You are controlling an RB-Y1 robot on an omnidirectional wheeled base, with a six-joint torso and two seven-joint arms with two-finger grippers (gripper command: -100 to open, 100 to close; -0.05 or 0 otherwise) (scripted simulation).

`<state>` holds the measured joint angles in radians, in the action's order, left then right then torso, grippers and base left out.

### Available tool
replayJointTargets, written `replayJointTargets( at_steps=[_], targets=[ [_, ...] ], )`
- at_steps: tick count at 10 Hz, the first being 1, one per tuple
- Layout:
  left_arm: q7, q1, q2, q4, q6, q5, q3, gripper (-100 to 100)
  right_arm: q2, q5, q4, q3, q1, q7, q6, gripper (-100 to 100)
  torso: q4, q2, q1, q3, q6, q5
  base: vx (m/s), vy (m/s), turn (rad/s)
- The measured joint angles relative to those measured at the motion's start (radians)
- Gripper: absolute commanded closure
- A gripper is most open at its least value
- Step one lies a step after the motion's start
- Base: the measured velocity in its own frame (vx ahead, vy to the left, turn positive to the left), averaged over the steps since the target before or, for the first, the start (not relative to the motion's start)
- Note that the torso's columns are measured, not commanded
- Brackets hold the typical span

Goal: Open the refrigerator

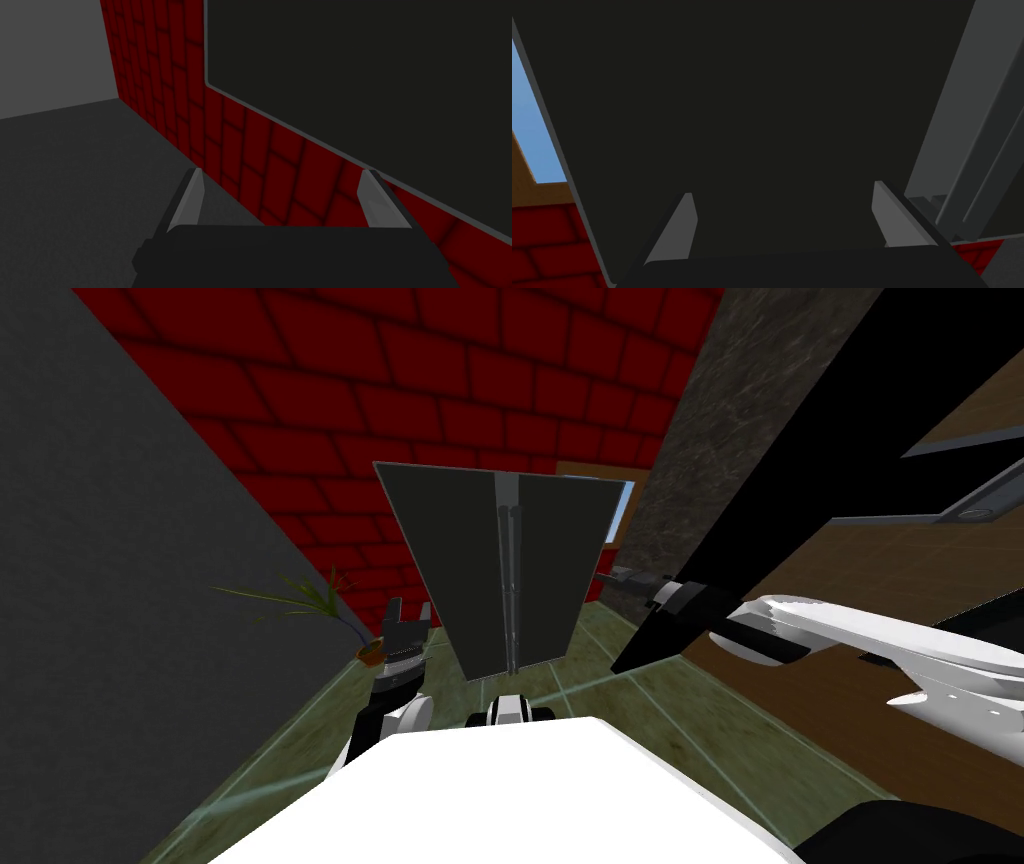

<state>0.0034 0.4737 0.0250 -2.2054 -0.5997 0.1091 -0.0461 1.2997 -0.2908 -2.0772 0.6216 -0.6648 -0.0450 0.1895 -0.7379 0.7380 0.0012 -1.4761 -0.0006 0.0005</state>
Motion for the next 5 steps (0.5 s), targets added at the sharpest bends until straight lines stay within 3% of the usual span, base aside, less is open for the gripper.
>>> replayJointTargets(
  at_steps=[5],
  targets=[
    [0.000, 0.000, 0.000, 0.000, 0.000, 0.000, 0.000, 0, 0.143, -0.032, 0.032, 0.052, 0.000, -0.033, -0.018, -100, 0.000, 0.000, -0.001, 0.000, 0.000, 0.000, 0.037, 0.090, -0.137]
  ],
)
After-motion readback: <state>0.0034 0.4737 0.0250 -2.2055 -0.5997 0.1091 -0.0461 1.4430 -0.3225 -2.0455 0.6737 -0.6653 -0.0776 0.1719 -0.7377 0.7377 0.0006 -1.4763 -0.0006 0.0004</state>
